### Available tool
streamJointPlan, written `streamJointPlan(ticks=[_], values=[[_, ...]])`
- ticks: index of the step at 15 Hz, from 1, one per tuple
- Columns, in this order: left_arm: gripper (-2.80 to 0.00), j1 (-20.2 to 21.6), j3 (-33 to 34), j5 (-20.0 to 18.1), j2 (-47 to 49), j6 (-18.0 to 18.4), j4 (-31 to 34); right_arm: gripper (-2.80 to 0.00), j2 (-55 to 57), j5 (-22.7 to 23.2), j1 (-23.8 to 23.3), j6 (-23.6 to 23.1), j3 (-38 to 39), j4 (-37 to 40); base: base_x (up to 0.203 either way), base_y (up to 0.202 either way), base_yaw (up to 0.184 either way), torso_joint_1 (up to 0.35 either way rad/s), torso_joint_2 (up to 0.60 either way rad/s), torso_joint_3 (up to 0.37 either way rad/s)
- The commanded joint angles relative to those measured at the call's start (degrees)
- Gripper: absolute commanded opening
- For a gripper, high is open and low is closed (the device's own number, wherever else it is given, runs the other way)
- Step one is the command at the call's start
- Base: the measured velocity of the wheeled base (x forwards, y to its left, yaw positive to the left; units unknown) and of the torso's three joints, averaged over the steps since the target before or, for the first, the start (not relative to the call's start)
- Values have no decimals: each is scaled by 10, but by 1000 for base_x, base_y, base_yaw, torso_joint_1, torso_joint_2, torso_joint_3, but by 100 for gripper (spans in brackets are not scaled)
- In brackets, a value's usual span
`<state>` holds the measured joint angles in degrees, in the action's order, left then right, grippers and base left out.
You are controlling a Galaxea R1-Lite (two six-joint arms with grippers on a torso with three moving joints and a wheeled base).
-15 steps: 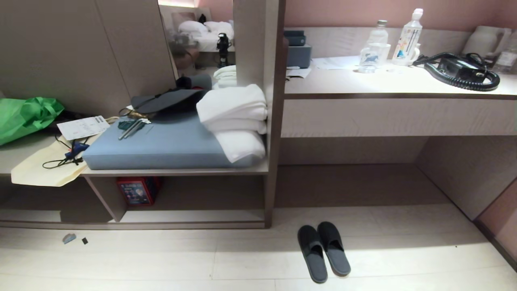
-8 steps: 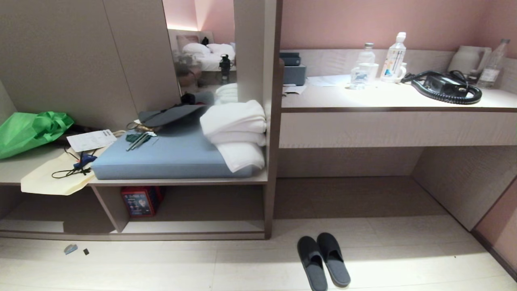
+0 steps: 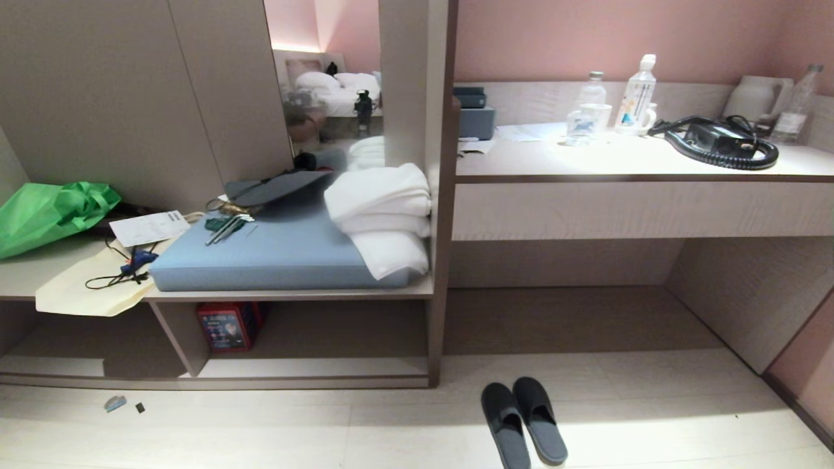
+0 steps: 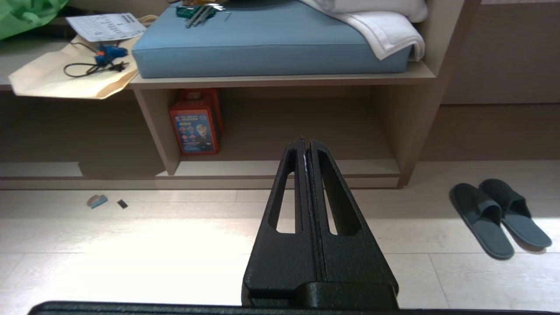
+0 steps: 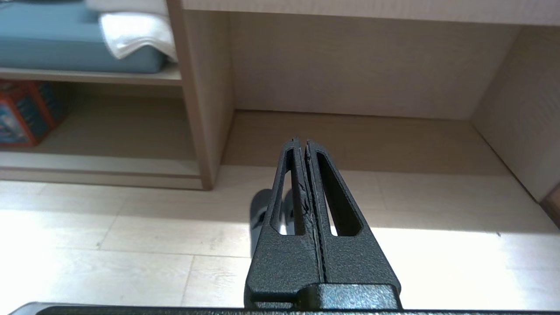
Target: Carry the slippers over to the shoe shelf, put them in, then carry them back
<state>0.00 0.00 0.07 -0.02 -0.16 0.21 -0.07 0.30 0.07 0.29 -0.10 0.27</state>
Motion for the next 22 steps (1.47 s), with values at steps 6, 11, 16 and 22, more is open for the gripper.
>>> streamJointPlan(ticks=[6,11,16,22], values=[[-280,0,0,0,0,0,0,-280,0,0,0,1,0,0,2,153,-4,5,1,6],[-280,0,0,0,0,0,0,-280,1,0,0,8,0,-1,0,195,-2,3,3,1],[-280,0,0,0,0,0,0,-280,0,0,0,11,0,0,0,196,-2,2,2,3],[-280,0,0,0,0,0,0,-280,0,0,0,9,0,-1,0,196,-1,0,1,2]])
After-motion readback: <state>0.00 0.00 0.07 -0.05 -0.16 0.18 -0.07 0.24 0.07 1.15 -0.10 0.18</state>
